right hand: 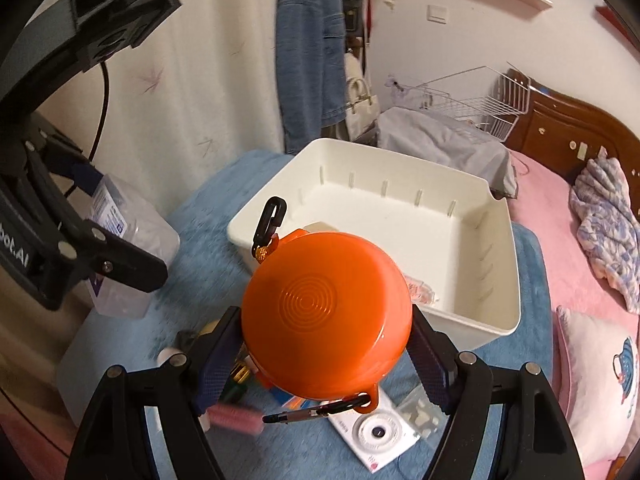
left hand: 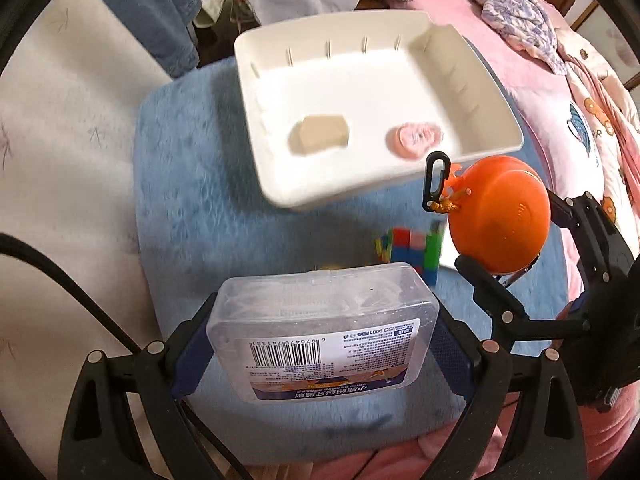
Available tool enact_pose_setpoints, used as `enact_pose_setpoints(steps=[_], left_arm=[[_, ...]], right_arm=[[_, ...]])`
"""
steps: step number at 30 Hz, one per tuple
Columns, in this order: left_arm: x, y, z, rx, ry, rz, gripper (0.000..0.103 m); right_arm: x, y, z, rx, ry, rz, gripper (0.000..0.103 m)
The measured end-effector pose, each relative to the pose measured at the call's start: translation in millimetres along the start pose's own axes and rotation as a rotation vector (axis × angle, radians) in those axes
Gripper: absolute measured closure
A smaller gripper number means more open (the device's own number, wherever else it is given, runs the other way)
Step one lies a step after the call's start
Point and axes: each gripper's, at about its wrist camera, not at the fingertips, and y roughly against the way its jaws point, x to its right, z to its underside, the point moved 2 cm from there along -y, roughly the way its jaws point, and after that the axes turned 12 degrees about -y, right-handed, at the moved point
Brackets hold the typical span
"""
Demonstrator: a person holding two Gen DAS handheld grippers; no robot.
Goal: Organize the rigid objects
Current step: 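Carry the clear box and orange tape measure over the white tray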
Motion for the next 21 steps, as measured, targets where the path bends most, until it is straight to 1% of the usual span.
enact_pose_setpoints(steps=[5,10,15,17,21], left_arm=[[2.3,-7.4,-18.5,0.042,0.030,-0.017,0.008],[7.3,-12.0,-36.3,0.114,0.067,-0.053,0.008],[15.5,-15.3,-51.4,0.223,0.089,-0.099,0.008],[16.0,-19.1,-57.1,0.274,0.117,-0.102,0.008],[16.4,-29.3,-67.0,0.345,0.184,-0.118,0.008]], right_arm=[[18.8,-9.7,-12.4,0.034,-0.027,-0.011,0.024],[40.2,-21.1,-26.9,0.060,-0.046,-0.026,0.024],[64.4,-32.4,-38.4,0.089,-0.079,-0.056,0.024],[74.1,-38.9,-41.8,0.103,-0.090,-0.060,0.024],[91.8,-55.3,-47.8,0.110,-0.129,-0.061,0.024]])
